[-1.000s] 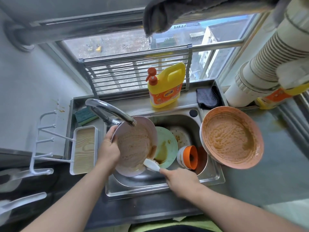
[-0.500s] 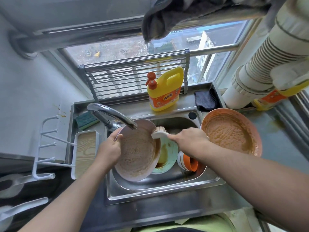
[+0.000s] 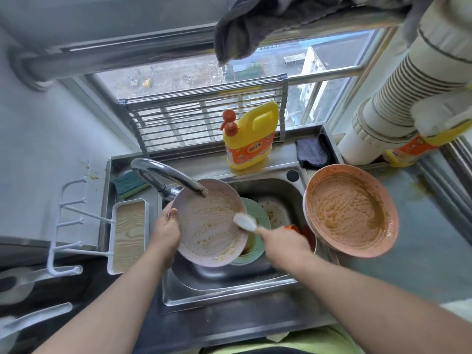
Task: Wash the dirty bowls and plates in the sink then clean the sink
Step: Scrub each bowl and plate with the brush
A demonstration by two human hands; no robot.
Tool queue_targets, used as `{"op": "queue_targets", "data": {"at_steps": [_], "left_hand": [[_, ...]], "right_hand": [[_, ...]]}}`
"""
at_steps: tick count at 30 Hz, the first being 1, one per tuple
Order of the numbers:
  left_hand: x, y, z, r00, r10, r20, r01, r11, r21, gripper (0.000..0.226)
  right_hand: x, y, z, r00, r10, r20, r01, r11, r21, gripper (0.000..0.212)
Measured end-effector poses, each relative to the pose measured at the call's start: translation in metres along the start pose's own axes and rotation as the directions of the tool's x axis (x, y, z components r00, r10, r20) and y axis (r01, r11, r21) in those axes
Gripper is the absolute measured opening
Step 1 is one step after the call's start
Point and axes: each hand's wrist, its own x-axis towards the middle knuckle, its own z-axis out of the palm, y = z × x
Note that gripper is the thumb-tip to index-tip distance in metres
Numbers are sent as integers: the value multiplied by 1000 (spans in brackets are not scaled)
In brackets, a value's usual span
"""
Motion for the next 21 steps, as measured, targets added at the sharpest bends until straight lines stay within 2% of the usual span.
{"op": "queue_targets", "data": {"at_steps": [2, 4, 8, 10, 12, 14, 15, 17, 19, 21], "left_hand": [[-4, -8, 9, 996, -54, -78, 48, 996, -69, 40], [-9, -17, 19, 990, -73, -122, 61, 993, -103, 39], [-29, -13, 45, 984, -168, -60, 147, 953, -264, 39], [-39, -11, 59, 985, -168, 39, 172, 939, -299, 38], [-48, -12, 69, 983, -154, 102, 177, 938, -299, 37], [-56, -8, 78, 961, -231, 152, 270, 905, -330, 33], [-57, -7, 82, 944, -276, 180, 323, 883, -341, 33], [-55, -2, 86, 924, -318, 212, 375, 864, -336, 34], [-43, 3, 81, 906, -382, 181, 422, 842, -336, 35], [-36, 4, 75, 896, -424, 128, 442, 836, -324, 33]], "right_hand": [[-18, -14, 39, 997, -46, 53, 38, 989, 145, 48], [-32, -24, 57, 995, -90, 43, 73, 954, 292, 33], [-35, -38, 39, 985, -168, -35, 163, 844, 510, 34], [-21, -39, 25, 987, -106, -123, 159, 783, 602, 34], [1, -33, 13, 987, 42, -158, 92, 658, 747, 31], [23, -26, 5, 975, 184, -127, 22, 486, 874, 27], [29, -26, 5, 974, 207, -95, -3, 431, 902, 25], [23, -36, 10, 990, 128, -52, -13, 462, 887, 25], [2, -52, 20, 999, 1, -37, 30, 563, 826, 30], [-15, -59, 31, 998, -67, -17, 53, 593, 803, 32]]}}
